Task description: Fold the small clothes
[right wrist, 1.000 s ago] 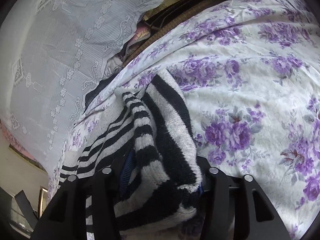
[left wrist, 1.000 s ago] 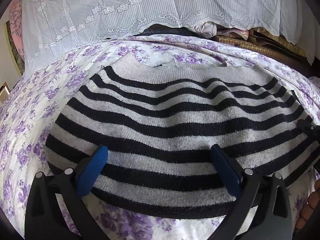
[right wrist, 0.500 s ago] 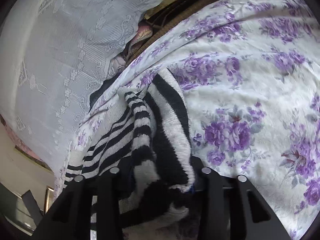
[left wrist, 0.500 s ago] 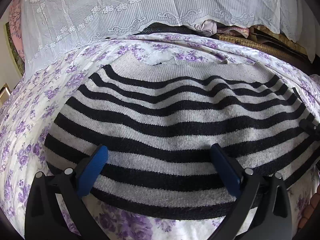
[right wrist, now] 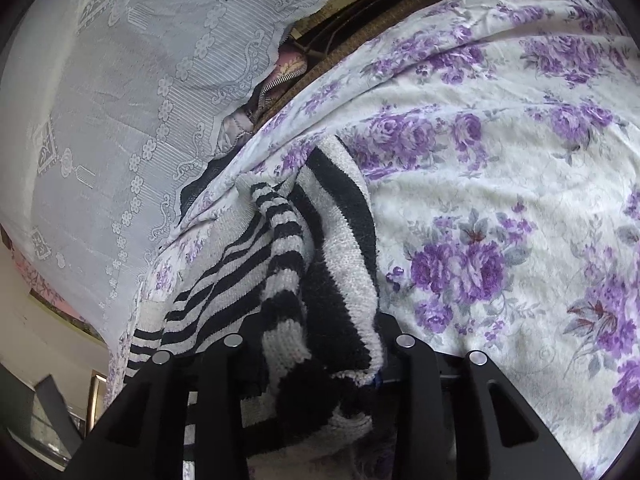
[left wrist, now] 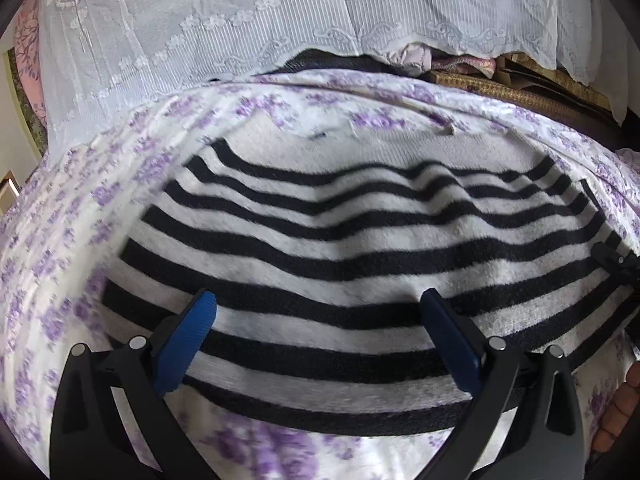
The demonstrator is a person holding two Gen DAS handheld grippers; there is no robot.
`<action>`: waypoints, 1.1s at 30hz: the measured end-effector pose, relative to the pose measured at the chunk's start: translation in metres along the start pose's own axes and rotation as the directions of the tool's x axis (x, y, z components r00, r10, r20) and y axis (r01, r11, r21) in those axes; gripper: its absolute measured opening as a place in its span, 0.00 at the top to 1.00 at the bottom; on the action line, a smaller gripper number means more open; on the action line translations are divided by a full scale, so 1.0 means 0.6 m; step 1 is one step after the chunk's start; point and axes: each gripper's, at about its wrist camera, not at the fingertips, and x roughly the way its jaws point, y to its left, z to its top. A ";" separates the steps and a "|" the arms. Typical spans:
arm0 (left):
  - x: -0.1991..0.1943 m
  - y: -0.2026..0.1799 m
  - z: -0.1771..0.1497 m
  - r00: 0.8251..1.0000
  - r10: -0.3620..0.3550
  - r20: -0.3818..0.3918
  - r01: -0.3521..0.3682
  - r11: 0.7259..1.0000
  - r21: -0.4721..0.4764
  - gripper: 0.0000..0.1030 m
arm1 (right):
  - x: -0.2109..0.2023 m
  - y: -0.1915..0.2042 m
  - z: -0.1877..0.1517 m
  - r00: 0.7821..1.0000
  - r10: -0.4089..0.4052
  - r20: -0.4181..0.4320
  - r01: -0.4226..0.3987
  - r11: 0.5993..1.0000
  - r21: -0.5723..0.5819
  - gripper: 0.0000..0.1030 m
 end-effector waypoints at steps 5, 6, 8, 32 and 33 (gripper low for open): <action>-0.021 0.031 0.022 0.996 0.067 0.060 -0.074 0.991 0.109 0.04 | 0.002 0.003 0.000 1.000 -0.013 -0.001 0.013 1.000 -0.009 0.65; -0.021 0.037 0.023 0.994 0.086 0.072 -0.094 0.988 0.123 0.04 | 0.003 0.004 0.000 1.000 -0.015 -0.002 0.015 1.000 -0.012 0.65; -0.016 0.055 0.018 0.986 0.130 0.101 -0.144 0.979 0.142 0.04 | 0.005 0.006 0.001 1.000 -0.022 -0.002 0.022 1.000 -0.016 0.65; 0.018 0.145 0.014 0.999 0.026 0.029 -0.025 1.000 -0.015 0.04 | -0.035 0.142 -0.007 0.976 -0.167 0.141 0.175 0.983 -0.049 0.73; 0.018 0.146 0.015 0.999 0.026 0.029 -0.026 0.999 -0.019 0.04 | -0.037 0.153 -0.008 0.976 -0.163 0.144 0.174 0.983 -0.064 0.73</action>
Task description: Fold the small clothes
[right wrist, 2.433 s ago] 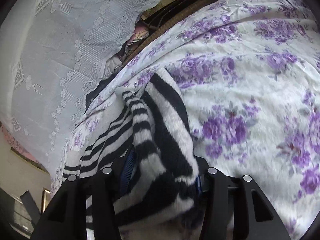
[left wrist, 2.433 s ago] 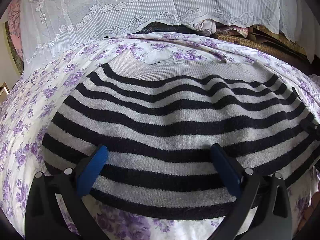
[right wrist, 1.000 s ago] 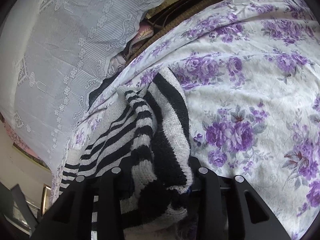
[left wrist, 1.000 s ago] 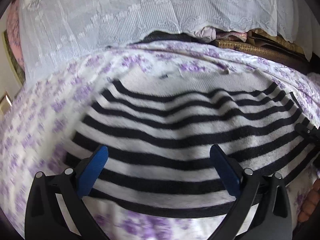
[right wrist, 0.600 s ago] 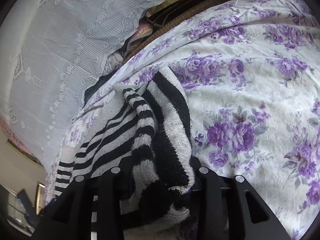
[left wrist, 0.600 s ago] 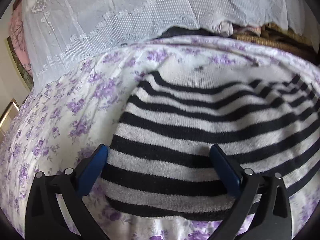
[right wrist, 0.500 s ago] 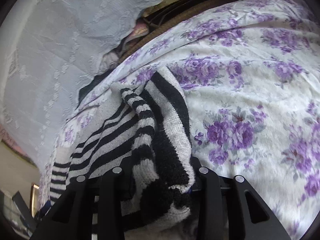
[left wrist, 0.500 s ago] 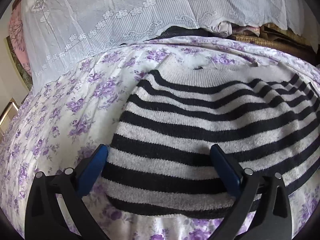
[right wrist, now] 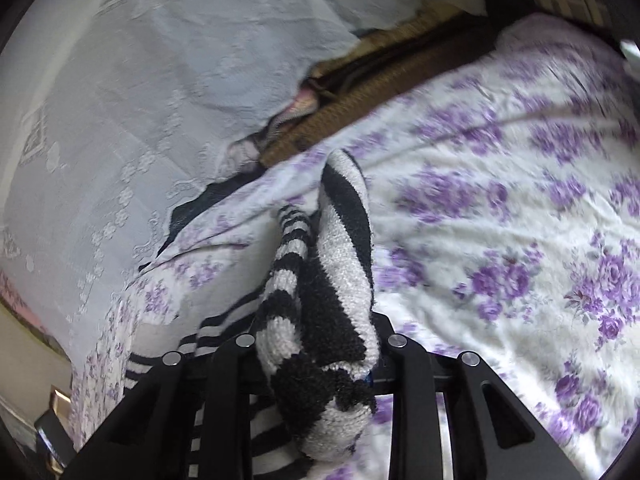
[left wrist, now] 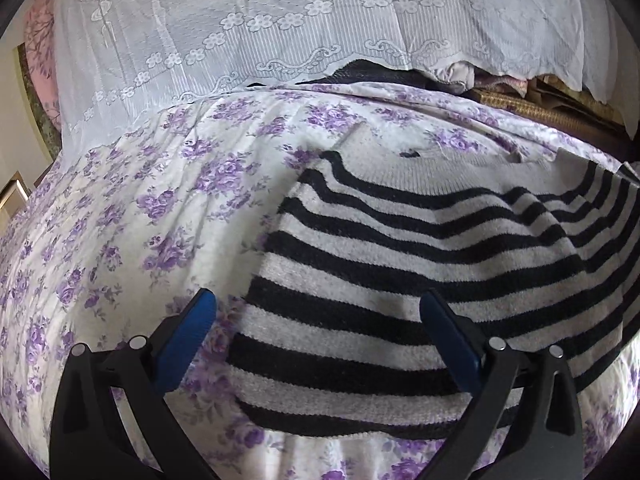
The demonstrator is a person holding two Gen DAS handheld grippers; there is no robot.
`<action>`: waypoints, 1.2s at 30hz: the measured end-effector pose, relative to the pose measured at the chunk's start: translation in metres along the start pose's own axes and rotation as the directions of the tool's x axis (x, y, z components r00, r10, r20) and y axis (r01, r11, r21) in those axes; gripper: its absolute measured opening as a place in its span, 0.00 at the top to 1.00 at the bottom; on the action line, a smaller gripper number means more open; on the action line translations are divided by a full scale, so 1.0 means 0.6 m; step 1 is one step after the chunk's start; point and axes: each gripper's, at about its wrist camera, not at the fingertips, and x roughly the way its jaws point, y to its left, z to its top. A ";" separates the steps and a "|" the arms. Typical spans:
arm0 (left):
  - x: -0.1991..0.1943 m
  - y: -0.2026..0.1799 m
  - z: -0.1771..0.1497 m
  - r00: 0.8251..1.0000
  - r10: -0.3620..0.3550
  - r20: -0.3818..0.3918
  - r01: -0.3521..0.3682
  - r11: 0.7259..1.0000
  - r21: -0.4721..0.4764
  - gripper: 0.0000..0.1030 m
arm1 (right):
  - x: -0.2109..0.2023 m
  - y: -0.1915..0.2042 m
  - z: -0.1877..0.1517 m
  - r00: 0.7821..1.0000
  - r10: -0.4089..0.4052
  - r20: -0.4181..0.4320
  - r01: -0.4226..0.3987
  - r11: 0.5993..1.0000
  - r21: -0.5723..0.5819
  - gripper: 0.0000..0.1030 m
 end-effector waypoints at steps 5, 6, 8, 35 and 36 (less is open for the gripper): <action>0.001 0.008 0.006 1.000 0.003 0.002 -0.003 1.000 -0.015 0.04 | -0.012 0.052 -0.004 1.000 0.026 0.003 -0.025 0.998 -0.062 0.73; 0.001 0.009 0.007 1.000 0.005 0.003 -0.005 1.000 -0.016 0.04 | -0.013 0.063 -0.005 1.000 0.029 0.002 -0.029 0.997 -0.076 0.73; 0.002 0.012 0.008 1.000 0.010 0.005 -0.009 1.000 -0.019 0.04 | -0.015 0.082 -0.008 0.999 0.036 0.001 -0.036 0.995 -0.095 0.73; 0.071 0.016 0.109 0.977 -0.197 -0.082 0.191 0.979 -0.077 0.04 | -0.008 0.291 -0.075 0.974 0.198 -0.113 -0.220 0.945 -0.243 0.73; 0.079 0.005 0.118 0.980 -0.178 -0.087 0.174 0.983 -0.055 0.04 | -0.009 0.292 -0.075 0.972 0.205 -0.117 -0.228 0.943 -0.242 0.73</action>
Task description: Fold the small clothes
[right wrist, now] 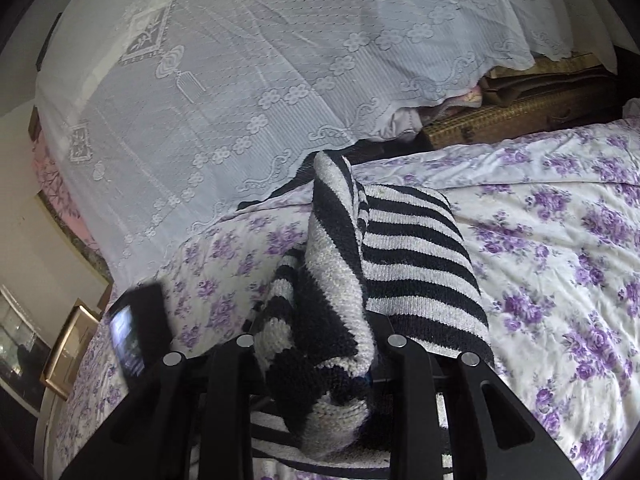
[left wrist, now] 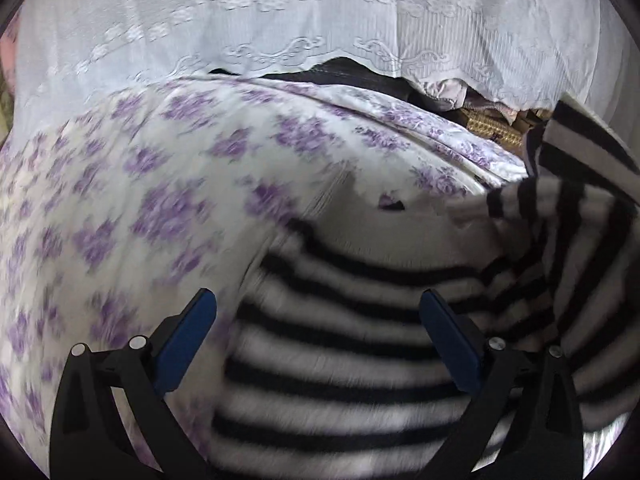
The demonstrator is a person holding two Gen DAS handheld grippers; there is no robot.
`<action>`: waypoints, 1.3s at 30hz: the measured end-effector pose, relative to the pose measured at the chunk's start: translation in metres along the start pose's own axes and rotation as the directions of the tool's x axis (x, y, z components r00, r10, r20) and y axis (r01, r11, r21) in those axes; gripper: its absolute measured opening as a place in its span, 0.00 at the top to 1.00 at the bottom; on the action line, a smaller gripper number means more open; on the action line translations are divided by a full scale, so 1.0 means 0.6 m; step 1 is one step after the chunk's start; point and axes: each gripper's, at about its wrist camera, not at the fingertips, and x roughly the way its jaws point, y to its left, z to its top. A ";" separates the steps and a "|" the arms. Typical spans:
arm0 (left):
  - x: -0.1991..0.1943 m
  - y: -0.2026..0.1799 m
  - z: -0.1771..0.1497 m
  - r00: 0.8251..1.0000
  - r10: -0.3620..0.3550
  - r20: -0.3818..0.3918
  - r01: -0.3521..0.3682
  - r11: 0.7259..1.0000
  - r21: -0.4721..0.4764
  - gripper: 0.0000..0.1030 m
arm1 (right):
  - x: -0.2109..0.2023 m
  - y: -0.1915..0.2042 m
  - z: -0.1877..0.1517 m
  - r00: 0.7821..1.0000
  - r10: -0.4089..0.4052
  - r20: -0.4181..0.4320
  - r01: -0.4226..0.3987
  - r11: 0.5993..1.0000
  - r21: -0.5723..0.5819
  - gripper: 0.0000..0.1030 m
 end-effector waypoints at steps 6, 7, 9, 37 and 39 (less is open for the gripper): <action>0.053 -0.037 0.033 0.997 0.064 -0.036 -0.061 0.995 0.075 0.04 | 0.000 0.019 -0.006 0.999 0.048 -0.011 -0.048 0.998 -0.041 0.73; 0.056 -0.033 0.038 0.997 0.068 -0.036 -0.065 0.996 0.067 0.04 | 0.000 0.022 -0.011 0.998 0.062 -0.016 -0.063 0.997 -0.046 0.73; 0.059 -0.014 0.049 0.998 0.054 -0.032 -0.054 0.998 0.020 0.04 | -0.002 0.030 -0.021 0.996 0.085 -0.022 -0.086 0.995 -0.057 0.73; 0.046 0.198 0.069 0.985 0.174 0.021 -0.166 0.965 -0.205 0.04 | 0.118 0.168 -0.180 0.981 0.042 -0.187 -0.129 0.866 -0.484 0.32; 0.029 0.191 0.067 0.981 0.189 0.041 -0.179 0.968 -0.177 0.04 | 0.092 0.165 -0.172 0.976 0.097 -0.193 -0.180 0.858 -0.482 0.32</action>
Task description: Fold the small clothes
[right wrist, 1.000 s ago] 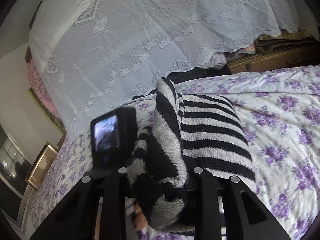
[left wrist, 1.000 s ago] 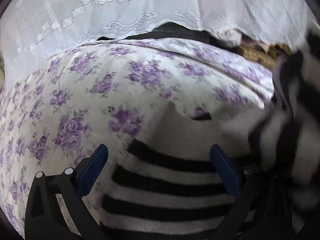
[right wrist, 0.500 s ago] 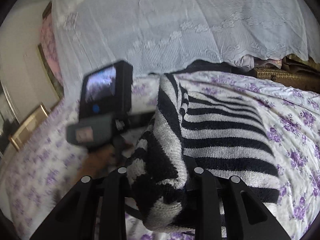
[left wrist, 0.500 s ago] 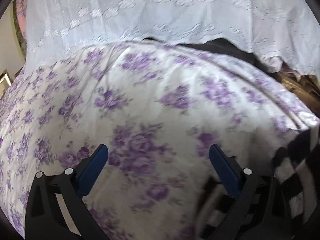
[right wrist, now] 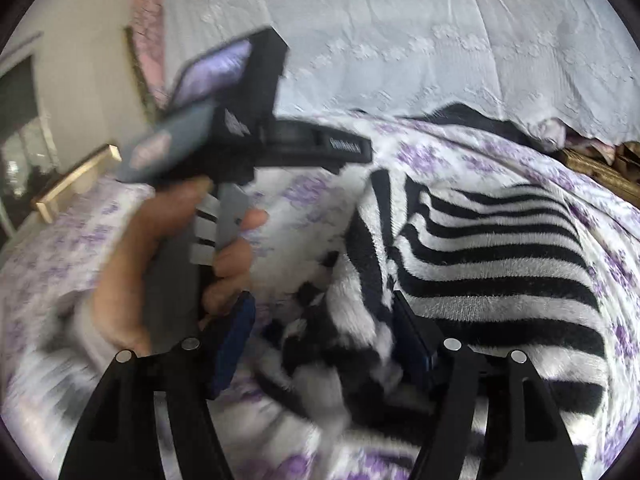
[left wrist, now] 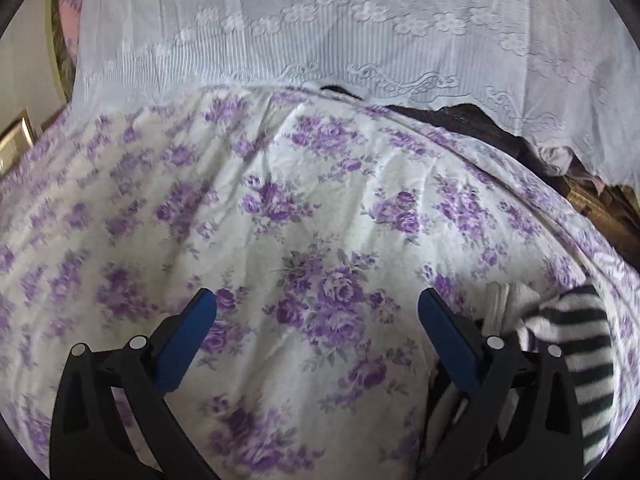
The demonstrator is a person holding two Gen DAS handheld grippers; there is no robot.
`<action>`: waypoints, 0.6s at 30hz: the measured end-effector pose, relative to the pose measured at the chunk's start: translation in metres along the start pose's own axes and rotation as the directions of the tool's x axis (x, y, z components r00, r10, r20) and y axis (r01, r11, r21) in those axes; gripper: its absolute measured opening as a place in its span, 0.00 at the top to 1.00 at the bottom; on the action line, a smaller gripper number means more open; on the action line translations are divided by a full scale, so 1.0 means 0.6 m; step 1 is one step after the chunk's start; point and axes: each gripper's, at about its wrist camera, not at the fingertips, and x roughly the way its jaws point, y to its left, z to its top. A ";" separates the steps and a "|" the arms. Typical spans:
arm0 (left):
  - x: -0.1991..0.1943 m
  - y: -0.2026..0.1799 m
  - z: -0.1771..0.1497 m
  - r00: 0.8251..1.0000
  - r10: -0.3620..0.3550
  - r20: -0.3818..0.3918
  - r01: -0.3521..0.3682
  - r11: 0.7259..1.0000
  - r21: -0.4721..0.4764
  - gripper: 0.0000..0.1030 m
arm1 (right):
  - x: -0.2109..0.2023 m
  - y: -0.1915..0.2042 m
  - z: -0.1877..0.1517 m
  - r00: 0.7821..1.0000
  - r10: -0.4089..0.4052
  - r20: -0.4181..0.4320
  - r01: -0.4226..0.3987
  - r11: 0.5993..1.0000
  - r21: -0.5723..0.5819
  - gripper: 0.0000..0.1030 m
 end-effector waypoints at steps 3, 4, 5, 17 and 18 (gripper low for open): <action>-0.034 0.001 -0.002 0.999 -0.002 0.034 0.001 1.000 0.030 0.04 | -0.060 -0.002 -0.001 0.998 0.054 0.045 -0.052 0.998 -0.038 0.32; -0.044 0.001 -0.003 0.999 -0.010 0.040 0.009 0.999 0.033 0.04 | -0.084 -0.006 -0.004 0.996 0.053 0.069 -0.050 0.998 -0.049 0.32; -0.061 0.000 -0.006 0.998 -0.032 0.048 0.030 0.999 0.040 0.04 | -0.106 -0.014 -0.008 0.994 0.050 0.092 -0.045 0.998 -0.053 0.32; -0.131 -0.130 -0.171 0.998 0.023 0.061 -0.046 0.911 0.410 0.04 | -0.083 -0.171 -0.063 0.997 -0.062 -0.042 0.070 0.971 0.227 0.88; -0.117 -0.129 -0.188 0.997 0.047 0.059 -0.068 0.903 0.423 0.04 | -0.073 -0.176 -0.073 0.997 -0.037 -0.061 0.051 0.967 0.250 0.89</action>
